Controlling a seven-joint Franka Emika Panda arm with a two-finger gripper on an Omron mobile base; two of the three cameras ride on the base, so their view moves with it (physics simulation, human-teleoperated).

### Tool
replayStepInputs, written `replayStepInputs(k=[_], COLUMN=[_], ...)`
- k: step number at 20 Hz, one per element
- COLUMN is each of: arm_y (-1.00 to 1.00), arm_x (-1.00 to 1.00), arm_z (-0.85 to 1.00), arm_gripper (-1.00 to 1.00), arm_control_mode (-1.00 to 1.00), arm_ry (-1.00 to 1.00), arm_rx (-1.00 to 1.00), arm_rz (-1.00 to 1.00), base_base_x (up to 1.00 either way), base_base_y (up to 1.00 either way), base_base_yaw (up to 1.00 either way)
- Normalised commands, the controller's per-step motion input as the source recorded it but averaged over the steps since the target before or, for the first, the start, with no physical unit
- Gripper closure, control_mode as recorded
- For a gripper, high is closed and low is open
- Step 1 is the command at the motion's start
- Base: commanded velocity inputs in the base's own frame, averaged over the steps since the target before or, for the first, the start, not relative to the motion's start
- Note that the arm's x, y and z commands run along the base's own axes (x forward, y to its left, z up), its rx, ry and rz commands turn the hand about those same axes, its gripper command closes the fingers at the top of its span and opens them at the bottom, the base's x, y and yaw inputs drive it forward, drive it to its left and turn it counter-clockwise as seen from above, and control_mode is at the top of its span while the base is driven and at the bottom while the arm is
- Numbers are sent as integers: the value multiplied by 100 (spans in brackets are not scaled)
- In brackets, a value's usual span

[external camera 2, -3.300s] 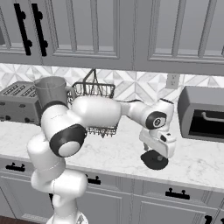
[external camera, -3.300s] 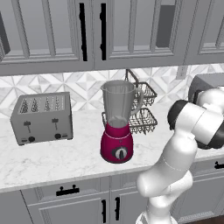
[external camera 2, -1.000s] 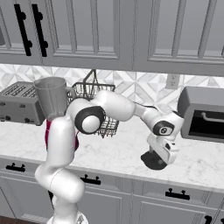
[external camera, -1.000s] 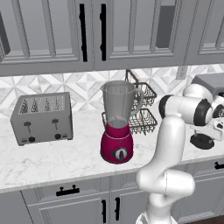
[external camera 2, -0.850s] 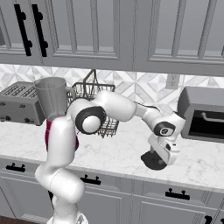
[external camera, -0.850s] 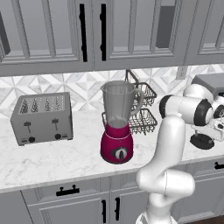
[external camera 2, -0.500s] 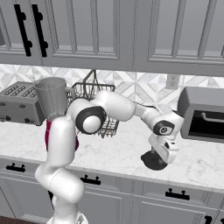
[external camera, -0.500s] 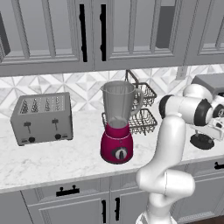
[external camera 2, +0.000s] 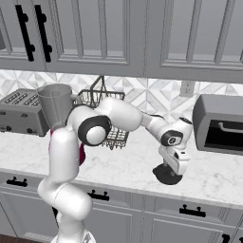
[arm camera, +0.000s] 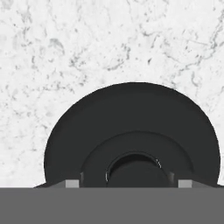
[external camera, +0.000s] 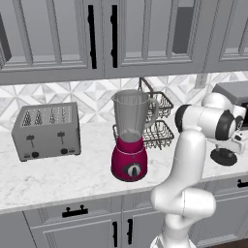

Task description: Close the lid blender by securely placing the lid on top.

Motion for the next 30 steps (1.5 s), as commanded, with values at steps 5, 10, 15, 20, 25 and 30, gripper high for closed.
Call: replayStepInputs(k=[5,10,15,20,25,30], arm_y=[1,7,51,18,8,41], arm_x=[-29,-29,-11,-8,-14,-51], arm_z=[-5,-9,-22,76,100,100], arm_gripper=[100,100,100,100,100,100], arm_control_mode=[-100,-100,-100,-100,-100,-100], arm_ry=[-7,-4,0,-9,-22,-30], arm_rx=[6,5,1,4,4,0], arm_rz=[-1,0,0,-1,-3,-3], base_base_x=[0,0,0,0,0,0], base_base_y=[0,0,0,0,0,0], base_base_yaw=[0,0,0,0,0,0])
